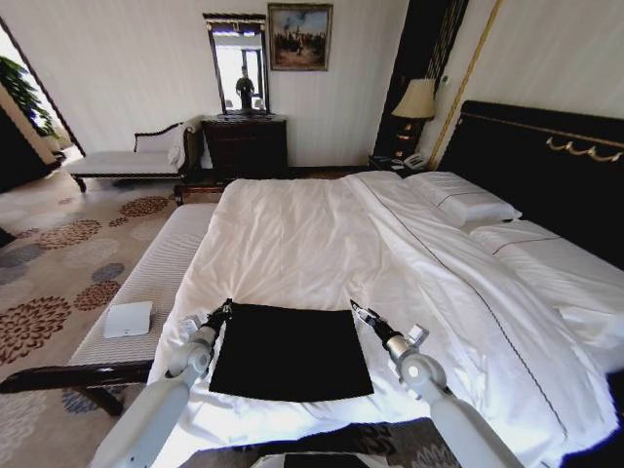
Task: Fold the clothes on the bed.
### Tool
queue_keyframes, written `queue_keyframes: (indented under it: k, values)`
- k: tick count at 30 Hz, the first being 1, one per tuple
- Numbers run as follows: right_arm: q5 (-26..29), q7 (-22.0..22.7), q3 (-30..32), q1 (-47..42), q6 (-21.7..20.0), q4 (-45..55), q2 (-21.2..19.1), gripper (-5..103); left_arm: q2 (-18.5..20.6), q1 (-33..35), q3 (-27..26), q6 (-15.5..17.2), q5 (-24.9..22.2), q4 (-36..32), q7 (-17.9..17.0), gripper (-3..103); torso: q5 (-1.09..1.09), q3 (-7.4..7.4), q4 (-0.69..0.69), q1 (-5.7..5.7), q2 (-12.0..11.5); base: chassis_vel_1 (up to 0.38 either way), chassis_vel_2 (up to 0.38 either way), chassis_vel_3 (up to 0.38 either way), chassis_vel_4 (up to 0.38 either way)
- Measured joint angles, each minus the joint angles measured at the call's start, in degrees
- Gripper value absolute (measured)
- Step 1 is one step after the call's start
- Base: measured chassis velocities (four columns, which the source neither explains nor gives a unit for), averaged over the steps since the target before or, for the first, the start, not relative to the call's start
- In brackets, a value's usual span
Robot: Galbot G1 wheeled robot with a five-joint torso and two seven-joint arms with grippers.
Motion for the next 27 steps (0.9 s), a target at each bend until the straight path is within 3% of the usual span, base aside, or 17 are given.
queue_keyframes:
  k: [14, 27]
  values:
    - [-2.11, -1.76, -1.73, 7.38, -0.89, -11.22, 5.88, 103, 1.38, -1.33, 1.24, 0.37, -1.85, 1.2, 0.16, 1, 0.01, 0.0, 0.02, 0.0, 0.0, 0.0, 0.0, 0.0, 0.0]
    - [-4.04, -2.15, -1.96, 6.76, -1.31, -12.46, 6.47, 84, 1.39, -1.59, 1.71, 0.39, -2.12, 1.55, 0.21, 1, 0.0, 0.0, 0.01, 0.0, 0.0, 0.0, 0.0, 0.0, 0.0]
